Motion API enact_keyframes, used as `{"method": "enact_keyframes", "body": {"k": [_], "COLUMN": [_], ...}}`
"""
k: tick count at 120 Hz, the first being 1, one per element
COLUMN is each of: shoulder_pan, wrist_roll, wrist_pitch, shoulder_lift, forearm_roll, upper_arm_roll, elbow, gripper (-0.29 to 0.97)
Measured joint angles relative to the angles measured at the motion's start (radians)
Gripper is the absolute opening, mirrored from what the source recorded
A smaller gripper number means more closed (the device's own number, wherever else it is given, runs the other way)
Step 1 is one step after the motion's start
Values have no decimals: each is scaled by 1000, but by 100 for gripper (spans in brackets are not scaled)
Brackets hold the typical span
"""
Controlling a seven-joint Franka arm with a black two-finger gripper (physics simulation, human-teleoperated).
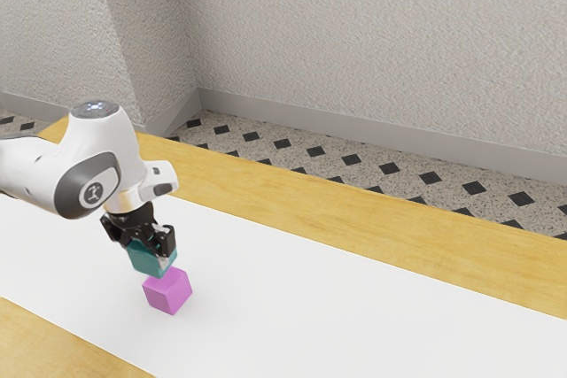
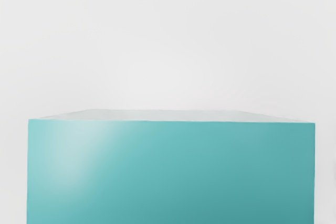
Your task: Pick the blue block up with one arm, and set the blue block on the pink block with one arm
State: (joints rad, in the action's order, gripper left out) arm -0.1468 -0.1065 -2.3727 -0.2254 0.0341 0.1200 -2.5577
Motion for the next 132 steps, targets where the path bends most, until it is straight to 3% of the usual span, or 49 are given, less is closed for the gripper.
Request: {"method": "enact_keyframes", "body": {"k": [25,48,57,71,81,102,132], "shoulder_pan": [1,0,1,2,0,2,11], "wrist_roll": [59,97,102,58,28,-23,-73], "wrist_pitch": [-4,13,70,260,394,563,669], "shoulder_lift": [-7,-168,-171,-66,-44,-28,-39], "forearm_roll": [-10,-1,19,40,40,24,-21], "upper_arm_roll": [4,25,21,1,-23,-23,-20], "elbow": [0,66,224,615,720,737,679], "gripper": [57,64,65,66,67,67,68]}}
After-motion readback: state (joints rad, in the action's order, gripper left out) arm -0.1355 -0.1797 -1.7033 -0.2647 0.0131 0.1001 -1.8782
